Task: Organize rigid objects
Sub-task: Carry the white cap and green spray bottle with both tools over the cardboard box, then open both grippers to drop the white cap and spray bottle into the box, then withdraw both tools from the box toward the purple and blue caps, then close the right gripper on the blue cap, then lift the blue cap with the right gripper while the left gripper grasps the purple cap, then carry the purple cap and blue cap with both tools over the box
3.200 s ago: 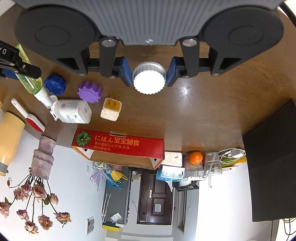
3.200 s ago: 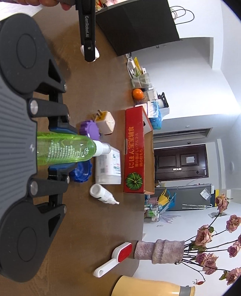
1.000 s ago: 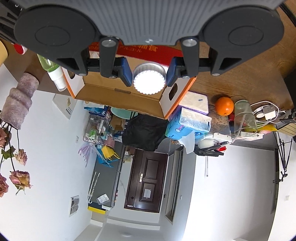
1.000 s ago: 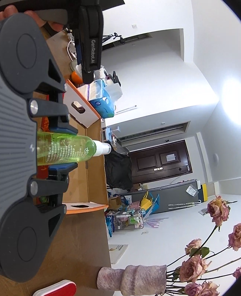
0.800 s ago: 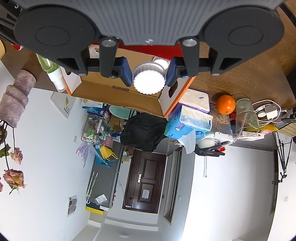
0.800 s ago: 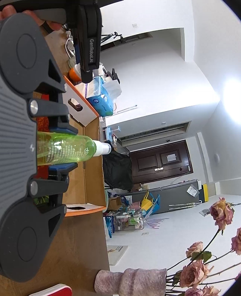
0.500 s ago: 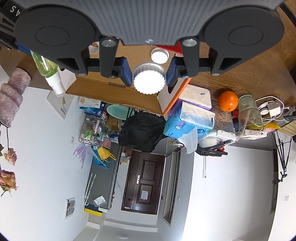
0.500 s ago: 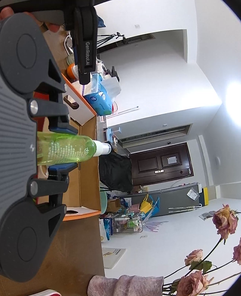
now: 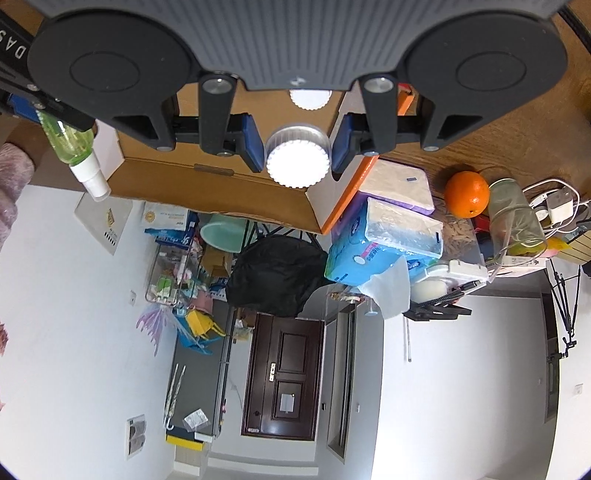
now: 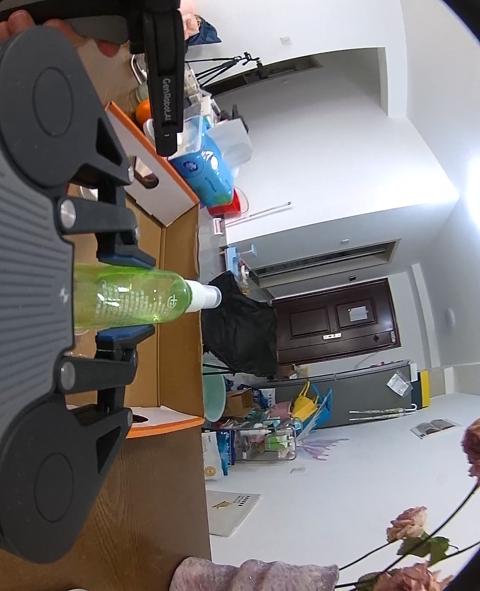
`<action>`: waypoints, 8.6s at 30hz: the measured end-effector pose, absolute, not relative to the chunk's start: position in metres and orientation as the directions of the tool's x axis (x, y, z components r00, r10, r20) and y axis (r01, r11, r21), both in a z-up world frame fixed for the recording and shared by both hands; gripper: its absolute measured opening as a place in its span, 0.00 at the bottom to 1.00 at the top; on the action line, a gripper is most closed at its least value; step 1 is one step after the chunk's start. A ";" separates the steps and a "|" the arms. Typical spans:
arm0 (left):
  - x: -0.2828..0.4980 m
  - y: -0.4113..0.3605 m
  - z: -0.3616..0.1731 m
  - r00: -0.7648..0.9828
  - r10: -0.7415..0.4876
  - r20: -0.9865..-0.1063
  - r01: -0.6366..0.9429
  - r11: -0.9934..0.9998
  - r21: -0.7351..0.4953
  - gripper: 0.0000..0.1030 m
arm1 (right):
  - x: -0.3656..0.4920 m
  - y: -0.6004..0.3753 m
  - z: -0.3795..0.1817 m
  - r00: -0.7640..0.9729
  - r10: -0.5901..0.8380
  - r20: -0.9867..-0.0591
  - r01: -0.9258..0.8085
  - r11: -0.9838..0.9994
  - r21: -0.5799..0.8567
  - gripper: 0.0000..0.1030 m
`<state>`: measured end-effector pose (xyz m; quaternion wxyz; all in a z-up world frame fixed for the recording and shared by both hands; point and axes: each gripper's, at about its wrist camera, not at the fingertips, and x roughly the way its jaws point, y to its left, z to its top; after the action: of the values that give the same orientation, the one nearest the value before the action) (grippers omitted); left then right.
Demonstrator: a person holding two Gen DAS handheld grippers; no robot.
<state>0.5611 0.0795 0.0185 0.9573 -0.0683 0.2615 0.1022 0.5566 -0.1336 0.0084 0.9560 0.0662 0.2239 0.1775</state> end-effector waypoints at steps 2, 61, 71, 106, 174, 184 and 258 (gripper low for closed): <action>0.568 0.080 0.014 0.836 0.164 -0.523 -0.231 0.971 -0.065 0.40 | 0.564 -0.133 0.005 0.832 0.365 -0.417 -0.304 0.930 0.206 0.29; 0.539 0.076 0.010 0.833 0.232 -0.502 -0.262 0.965 0.012 1.00 | 0.533 -0.150 0.022 0.898 0.251 -0.362 -0.196 0.963 0.183 1.00; 0.501 0.082 0.010 0.828 0.233 -0.509 -0.266 0.964 0.008 1.00 | 0.496 -0.151 0.026 0.899 0.256 -0.355 -0.204 0.963 0.177 1.00; 0.347 0.050 0.003 0.853 0.144 -0.501 -0.150 0.988 0.028 1.00 | 0.349 -0.186 -0.003 0.884 0.201 -0.423 -0.174 0.980 0.102 1.00; 0.265 0.016 -0.042 0.788 0.079 -0.611 -0.106 0.994 -0.008 1.00 | 0.279 -0.209 -0.057 0.795 0.260 -0.548 -0.230 0.965 0.124 0.51; 0.286 -0.020 -0.048 0.785 0.083 -0.613 -0.076 0.996 0.037 1.00 | 0.288 -0.244 -0.056 0.827 0.215 -0.519 -0.187 0.977 0.107 0.51; 0.302 0.014 0.001 0.875 0.089 -0.477 -0.123 0.992 -0.040 0.52 | 0.317 -0.203 -0.011 0.901 0.260 -0.348 -0.239 0.966 0.102 0.51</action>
<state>0.3024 0.0140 0.0014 0.9675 -0.0346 0.2444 0.0550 0.3169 -0.2027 -0.0107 0.9745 0.0285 0.1824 0.1278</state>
